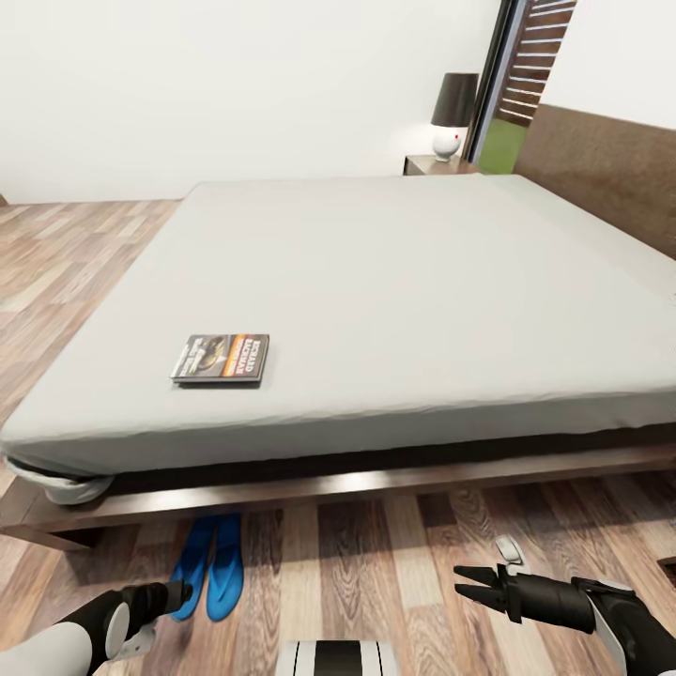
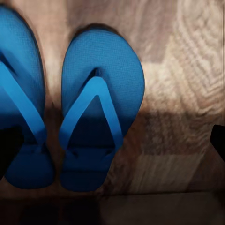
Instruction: In the bedroom, move the book from the bed onto either nightstand, and place the two sandals side by side next to the bed.
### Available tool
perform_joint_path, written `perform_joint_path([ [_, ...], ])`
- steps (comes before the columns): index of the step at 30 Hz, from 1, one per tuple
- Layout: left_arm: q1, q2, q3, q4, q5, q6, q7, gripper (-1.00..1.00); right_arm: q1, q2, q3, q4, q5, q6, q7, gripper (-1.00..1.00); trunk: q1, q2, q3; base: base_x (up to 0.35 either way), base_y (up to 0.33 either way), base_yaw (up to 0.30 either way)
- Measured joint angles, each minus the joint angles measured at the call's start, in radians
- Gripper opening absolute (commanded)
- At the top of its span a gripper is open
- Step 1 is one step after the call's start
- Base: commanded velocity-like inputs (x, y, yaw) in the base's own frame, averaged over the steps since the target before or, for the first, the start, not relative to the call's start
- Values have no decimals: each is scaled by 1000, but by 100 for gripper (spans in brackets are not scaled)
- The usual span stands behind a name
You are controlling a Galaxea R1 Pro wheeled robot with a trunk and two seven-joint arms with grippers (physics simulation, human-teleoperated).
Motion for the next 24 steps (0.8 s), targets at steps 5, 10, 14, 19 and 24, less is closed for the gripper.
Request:
perform_joint_path([
  [5, 0, 0, 0, 0, 0, 0, -1, 100, 0, 0, 1, 0, 0, 0, 0, 100, 0, 0, 0, -71, 0, 0],
  [10, 0, 0, 0, 0, 0, 0, -2, 100, 0, 0, 1, 0, 0, 0, 0, 100, -1, 0, 8, -25, 0, 0],
  [14, 0, 0, 0, 0, 0, 0, 1, 100, 0, 1, 1, 0, 0, 0, 0, 100, -3, 1, 23, -9, 0, 0],
  [19, 0, 0, 0, -1, 0, 0, 2, 100, 0, 1, 1, 0, 0, 0, 0, 100, -5, 3, 42, -4, 0, 0],
  [24, 0, 0, 0, 0, 0, 0, 2, 100, 0, 1, 2, 0, 0, 0, 0, 100, -7, 3, 54, -1, 0, 0],
])
